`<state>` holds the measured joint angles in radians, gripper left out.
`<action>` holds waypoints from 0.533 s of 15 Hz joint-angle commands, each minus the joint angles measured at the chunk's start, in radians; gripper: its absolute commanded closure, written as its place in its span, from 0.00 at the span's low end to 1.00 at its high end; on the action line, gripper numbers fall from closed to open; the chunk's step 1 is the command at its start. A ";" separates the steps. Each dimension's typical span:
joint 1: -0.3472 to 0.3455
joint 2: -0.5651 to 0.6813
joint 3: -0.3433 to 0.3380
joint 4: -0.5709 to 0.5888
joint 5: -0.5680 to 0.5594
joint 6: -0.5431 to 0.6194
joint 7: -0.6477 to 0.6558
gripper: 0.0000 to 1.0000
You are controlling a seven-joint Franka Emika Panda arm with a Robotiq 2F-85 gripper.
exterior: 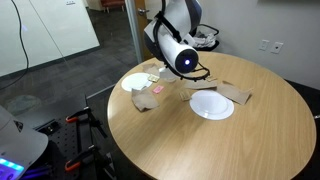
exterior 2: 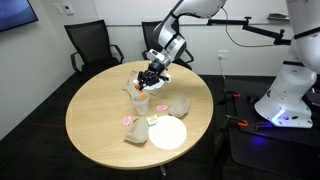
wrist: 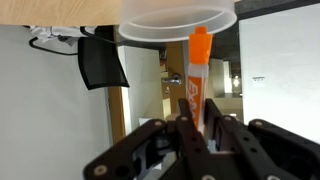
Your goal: Put the orange marker in the cup
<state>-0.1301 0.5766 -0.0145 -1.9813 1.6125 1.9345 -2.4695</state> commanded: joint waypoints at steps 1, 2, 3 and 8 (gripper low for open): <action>0.010 0.021 -0.020 0.003 0.032 -0.041 -0.035 0.95; 0.010 0.028 -0.020 0.005 0.034 -0.042 -0.037 0.95; 0.009 0.035 -0.019 0.006 0.037 -0.047 -0.039 0.95; 0.008 0.070 -0.023 0.013 0.071 -0.069 -0.058 0.95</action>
<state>-0.1301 0.6289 -0.0174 -1.9786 1.6502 1.9094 -2.4932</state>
